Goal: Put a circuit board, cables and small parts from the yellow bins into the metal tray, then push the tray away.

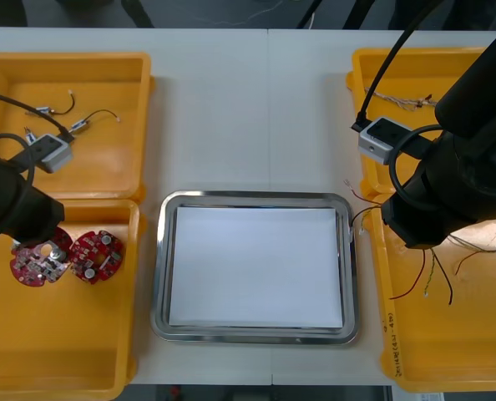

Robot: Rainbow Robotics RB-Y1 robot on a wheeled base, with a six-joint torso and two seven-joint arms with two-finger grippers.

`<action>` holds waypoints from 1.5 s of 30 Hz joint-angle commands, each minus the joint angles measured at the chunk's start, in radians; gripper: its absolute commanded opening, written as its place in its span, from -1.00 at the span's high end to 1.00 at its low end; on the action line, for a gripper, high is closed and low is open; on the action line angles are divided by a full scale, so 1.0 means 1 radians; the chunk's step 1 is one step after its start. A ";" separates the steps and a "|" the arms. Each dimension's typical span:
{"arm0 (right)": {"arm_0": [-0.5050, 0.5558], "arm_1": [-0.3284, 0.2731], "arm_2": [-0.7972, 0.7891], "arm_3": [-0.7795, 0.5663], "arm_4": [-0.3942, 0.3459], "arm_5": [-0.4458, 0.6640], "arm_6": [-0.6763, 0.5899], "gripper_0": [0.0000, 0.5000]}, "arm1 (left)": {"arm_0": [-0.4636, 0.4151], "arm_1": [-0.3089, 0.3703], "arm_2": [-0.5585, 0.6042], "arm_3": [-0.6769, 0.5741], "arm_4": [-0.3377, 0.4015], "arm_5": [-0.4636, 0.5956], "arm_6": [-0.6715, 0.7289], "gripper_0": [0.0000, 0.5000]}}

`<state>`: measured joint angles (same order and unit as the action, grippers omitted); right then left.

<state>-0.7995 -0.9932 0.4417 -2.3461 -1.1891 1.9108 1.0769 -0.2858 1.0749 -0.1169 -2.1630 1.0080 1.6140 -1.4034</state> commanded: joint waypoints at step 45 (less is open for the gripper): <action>-0.035 0.013 0.008 -0.032 -0.004 0.009 -0.041 1.00 | -0.478 -0.316 -0.791 -0.029 -0.402 -0.091 0.681 1.00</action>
<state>-0.8000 -0.9911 0.4417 -2.3509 -1.1894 1.9115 1.0767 -0.7280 0.7776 -0.8739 -2.1637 0.6264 1.5436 -0.7425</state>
